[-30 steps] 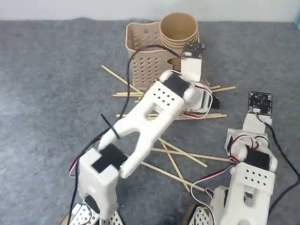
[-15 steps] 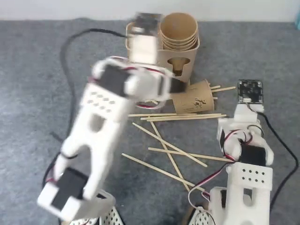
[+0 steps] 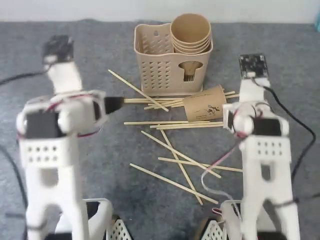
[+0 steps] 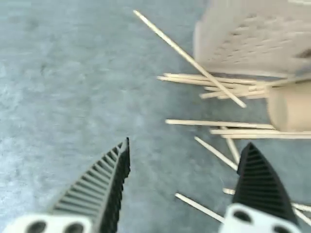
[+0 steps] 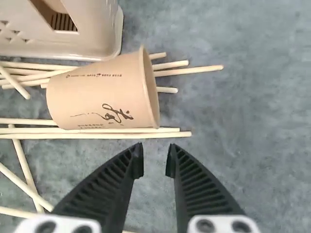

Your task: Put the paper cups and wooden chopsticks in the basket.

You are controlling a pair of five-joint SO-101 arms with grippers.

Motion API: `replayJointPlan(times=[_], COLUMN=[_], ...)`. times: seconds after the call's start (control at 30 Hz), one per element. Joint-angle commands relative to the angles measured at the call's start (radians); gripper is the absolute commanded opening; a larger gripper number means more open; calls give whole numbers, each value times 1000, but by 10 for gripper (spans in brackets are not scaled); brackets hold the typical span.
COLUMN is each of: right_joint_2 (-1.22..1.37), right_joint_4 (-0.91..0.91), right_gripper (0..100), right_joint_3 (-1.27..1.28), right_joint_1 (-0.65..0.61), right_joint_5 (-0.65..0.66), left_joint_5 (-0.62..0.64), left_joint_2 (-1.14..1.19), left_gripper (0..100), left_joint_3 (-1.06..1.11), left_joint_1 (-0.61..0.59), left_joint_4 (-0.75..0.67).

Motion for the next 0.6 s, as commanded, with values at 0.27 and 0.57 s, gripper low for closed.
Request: replayJointPlan(times=[0.27,0.57], right_joint_2=[257,446], right_joint_4=[-108,-240], right_gripper=[165,162], right_joint_3=[-155,-160], right_joint_1=[-61,-47], right_joint_5=[26,144], left_joint_5=[-75,-74], left_joint_2=[-414,-552], left_gripper=[338,338], left_joint_3=[766,871], left_joint_1=[-210,-210], left_joint_4=[-493,-545])
